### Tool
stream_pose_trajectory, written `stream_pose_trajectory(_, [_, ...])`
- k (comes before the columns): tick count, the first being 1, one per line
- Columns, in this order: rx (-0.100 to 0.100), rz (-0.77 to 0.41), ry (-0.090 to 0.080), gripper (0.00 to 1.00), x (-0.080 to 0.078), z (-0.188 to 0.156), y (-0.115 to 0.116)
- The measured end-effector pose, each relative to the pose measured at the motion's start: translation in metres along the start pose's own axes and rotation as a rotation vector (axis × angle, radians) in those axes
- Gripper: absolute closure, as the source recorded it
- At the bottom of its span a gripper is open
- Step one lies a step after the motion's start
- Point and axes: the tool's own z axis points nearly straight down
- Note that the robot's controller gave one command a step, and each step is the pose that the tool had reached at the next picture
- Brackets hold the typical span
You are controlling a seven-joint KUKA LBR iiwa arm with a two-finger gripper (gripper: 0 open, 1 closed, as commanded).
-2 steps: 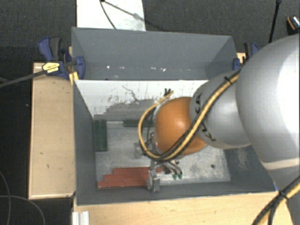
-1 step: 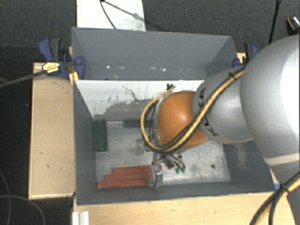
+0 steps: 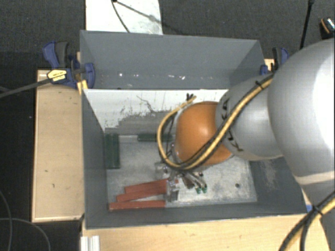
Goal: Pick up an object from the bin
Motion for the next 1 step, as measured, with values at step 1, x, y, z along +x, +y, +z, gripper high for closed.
stream_pose_trajectory(1, [0.002,-0.003,-0.008,1.00,-0.0125,-0.1704,-0.0182])
